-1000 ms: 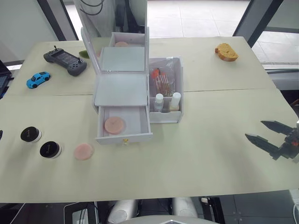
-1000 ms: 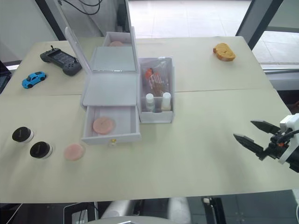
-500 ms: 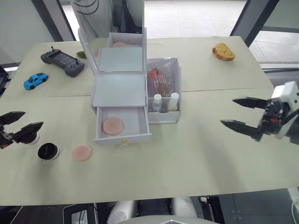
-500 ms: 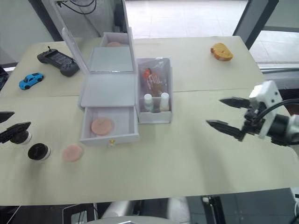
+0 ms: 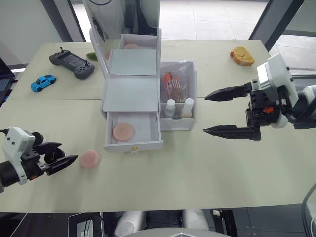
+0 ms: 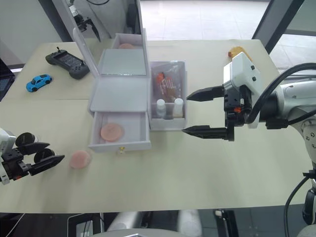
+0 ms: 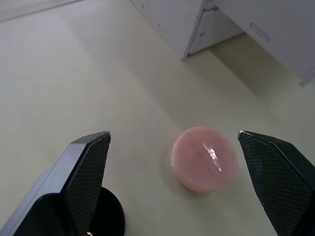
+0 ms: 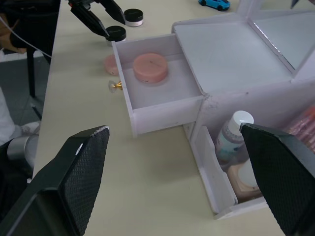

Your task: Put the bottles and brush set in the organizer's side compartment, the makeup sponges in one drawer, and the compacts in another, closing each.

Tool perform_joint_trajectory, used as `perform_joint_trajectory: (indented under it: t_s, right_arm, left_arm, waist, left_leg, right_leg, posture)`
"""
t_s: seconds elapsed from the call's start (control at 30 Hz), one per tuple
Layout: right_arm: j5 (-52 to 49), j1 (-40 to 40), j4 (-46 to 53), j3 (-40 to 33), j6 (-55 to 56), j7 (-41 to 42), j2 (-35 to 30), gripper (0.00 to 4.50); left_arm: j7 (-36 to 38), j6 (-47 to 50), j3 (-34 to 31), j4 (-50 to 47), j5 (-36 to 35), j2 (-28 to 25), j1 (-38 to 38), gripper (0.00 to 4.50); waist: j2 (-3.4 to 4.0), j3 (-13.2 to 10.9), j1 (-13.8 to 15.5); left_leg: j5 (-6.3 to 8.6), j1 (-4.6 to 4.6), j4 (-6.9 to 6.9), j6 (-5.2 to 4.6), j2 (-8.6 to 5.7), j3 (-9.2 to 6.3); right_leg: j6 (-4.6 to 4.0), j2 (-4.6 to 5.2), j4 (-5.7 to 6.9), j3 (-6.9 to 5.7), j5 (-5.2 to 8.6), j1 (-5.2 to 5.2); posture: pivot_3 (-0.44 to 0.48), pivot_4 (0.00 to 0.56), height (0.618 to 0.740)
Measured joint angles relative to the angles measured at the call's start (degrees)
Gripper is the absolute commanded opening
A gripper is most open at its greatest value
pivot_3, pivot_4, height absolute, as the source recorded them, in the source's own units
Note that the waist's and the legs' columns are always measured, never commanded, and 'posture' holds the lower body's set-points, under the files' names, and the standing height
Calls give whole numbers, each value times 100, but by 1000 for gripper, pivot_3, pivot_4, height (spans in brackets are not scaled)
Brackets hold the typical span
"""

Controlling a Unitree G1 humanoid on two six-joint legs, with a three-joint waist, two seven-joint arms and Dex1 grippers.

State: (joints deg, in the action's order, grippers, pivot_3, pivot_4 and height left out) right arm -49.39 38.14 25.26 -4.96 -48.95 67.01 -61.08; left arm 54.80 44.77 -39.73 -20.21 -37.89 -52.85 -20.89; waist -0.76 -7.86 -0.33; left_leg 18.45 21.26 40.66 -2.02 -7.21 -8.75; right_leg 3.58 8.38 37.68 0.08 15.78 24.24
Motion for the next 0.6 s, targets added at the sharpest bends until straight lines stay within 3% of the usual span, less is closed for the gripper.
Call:
perform_joint_trajectory:
  t_s: [0.17,0.33,0.6]
  right_arm:
    - [-77,245,-61,34,20,183,79,4500]
    - [107,137,-118,116,112,234,79,4500]
    - [325,-8,-106,113,154,107,40,4500]
  left_arm:
    - [-303,177,-99,-465,-68,430,-284,4467]
    - [-642,31,279,-916,3,938,-462,4467]
    - [-1230,-789,758,-692,841,1366,-374,4467]
  waist:
    - [-1,0,25]
    - [-1,0,80]
    - [-2,1,111]
  left_leg:
    - [1,-2,0,-1,1,9]
    - [1,-5,0,-1,1,19]
    - [3,-9,-2,-4,-1,31]
  right_leg:
    - [0,0,-1,12,0,1]
    - [0,0,1,22,0,2]
    - [0,0,0,31,-1,2]
  posture:
    - [0,150,740]
    - [0,150,740]
    - [0,150,740]
